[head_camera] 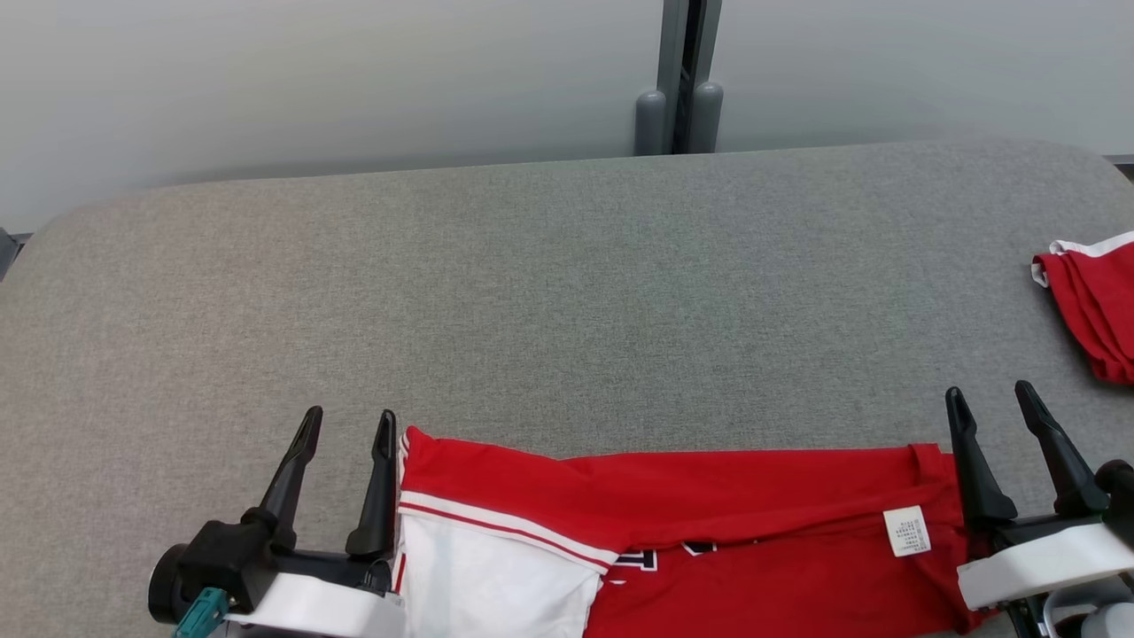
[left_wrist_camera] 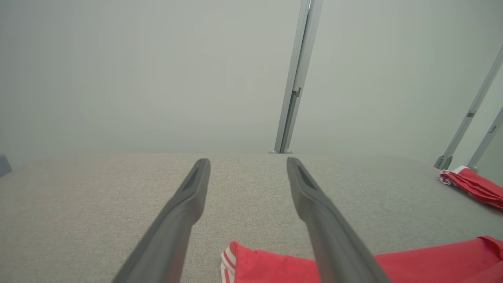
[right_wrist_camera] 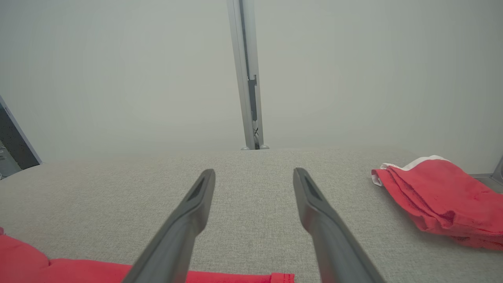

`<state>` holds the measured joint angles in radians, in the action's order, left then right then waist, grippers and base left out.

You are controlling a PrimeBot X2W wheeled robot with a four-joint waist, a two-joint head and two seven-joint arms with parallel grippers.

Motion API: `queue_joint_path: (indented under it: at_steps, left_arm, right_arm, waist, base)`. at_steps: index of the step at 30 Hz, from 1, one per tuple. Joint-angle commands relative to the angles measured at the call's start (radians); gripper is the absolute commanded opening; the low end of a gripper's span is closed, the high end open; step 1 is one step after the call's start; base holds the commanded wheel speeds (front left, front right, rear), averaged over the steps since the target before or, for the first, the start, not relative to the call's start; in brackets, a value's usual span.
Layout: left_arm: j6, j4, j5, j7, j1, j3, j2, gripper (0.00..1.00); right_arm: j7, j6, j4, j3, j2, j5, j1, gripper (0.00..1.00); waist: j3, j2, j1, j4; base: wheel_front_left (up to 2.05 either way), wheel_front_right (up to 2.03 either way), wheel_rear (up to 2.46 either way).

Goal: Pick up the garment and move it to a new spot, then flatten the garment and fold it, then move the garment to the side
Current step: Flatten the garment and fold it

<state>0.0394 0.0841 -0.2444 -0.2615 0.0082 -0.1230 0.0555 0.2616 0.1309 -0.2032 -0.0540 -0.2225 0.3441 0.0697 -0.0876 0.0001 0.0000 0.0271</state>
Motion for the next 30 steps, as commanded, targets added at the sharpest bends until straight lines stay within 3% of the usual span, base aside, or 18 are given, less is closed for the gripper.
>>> queue_joint_path:
  at_steps: [1, 11, 21, 30]
  left_arm:
    - [0.008, 0.004, 0.010, -0.004, -0.003, 0.010, 0.003, 1.00]
    - [0.030, 0.010, 0.013, -0.004, -0.008, 0.019, -0.003, 1.00]
    - [0.027, 0.026, 0.016, -0.004, -0.015, -0.006, -0.003, 1.00]
    - [0.025, 0.023, 0.025, -0.004, -0.022, 0.004, -0.003, 1.00]
  right_arm:
    - [0.005, 0.000, -0.003, 0.001, 0.001, -0.002, -0.014, 1.00]
    - [0.005, 0.000, -0.047, 0.009, 0.006, 0.005, -0.019, 1.00]
    - [-0.009, 0.000, -0.382, 0.002, 0.039, 0.111, 0.036, 1.00]
    - [0.002, 0.000, -0.560, 0.016, 0.028, 0.185, 0.102, 1.00]
  waist:
    - [0.000, -0.0001, 0.0000, 0.001]
    - [-0.003, -0.0001, 0.0000, 0.003]
    - [-0.014, -0.0001, 0.0000, 0.023]
    - [-0.026, -0.0001, 0.0000, 0.039]
  base:
    - [0.00, 0.00, 0.00]
    - [0.00, 0.00, 0.00]
    - [0.00, 0.00, 0.00]
    - [0.00, 0.00, 0.00]
